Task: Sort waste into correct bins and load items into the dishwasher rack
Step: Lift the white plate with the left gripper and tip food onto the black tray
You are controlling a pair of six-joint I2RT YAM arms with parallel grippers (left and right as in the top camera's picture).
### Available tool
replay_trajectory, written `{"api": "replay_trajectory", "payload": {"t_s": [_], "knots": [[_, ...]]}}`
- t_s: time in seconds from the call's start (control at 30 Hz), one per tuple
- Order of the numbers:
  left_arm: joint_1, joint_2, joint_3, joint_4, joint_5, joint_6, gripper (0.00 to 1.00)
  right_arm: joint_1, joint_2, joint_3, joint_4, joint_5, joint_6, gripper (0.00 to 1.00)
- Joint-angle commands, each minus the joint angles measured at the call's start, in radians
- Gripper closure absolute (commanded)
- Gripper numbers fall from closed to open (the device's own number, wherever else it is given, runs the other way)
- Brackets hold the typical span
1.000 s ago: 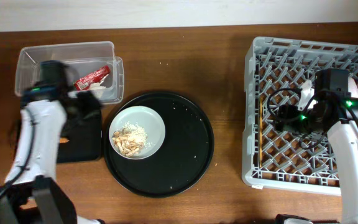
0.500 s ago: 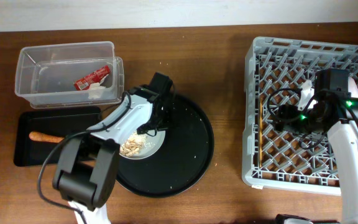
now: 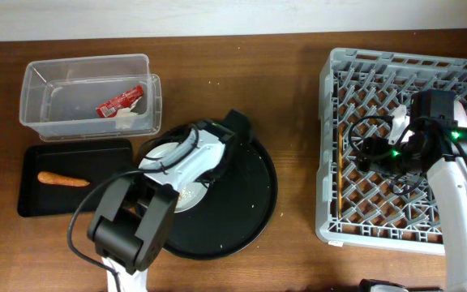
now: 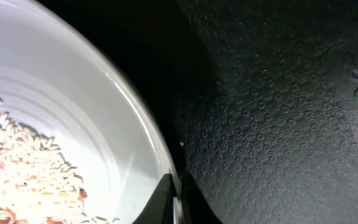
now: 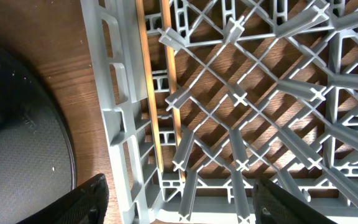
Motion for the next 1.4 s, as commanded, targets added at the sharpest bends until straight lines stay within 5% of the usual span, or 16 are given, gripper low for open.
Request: {"api": "replay_trajectory", "payload": {"t_s": [0.0, 0.1, 0.17, 0.6, 0.87, 1.17, 1.37], "knots": [[-0.008, 0.038, -0.034, -0.015, -0.055, -0.002, 0.9, -0.003, 0.001, 0.001, -0.005, -0.002, -0.008, 0.26], [-0.009, 0.039, -0.036, -0.017, -0.055, -0.002, 0.89, -0.003, 0.001, 0.001, -0.008, -0.002, -0.008, 0.26], [-0.009, 0.039, -0.036, -0.022, -0.054, -0.002, 1.0, -0.003, 0.001, 0.001, -0.009, -0.002, -0.008, 0.26], [-0.001, -0.013, 0.166, -0.313, -0.128, -0.014, 1.0, -0.003, 0.001, 0.001, -0.009, -0.002, -0.009, 0.26], [0.315, -0.141, 0.166, -0.336, -0.076, 0.093, 1.0, -0.003, 0.001, 0.001, -0.012, -0.001, -0.012, 0.26], [0.682, -0.151, 0.166, -0.262, 0.603, 0.523, 1.0, -0.003, 0.002, -0.001, -0.011, 0.019, -0.016, 0.26], [0.873, -0.273, 0.166, -0.267, 0.875, 0.601, 1.0, -0.003, 0.002, -0.027, -0.008, 0.026, -0.016, 0.26]]}}
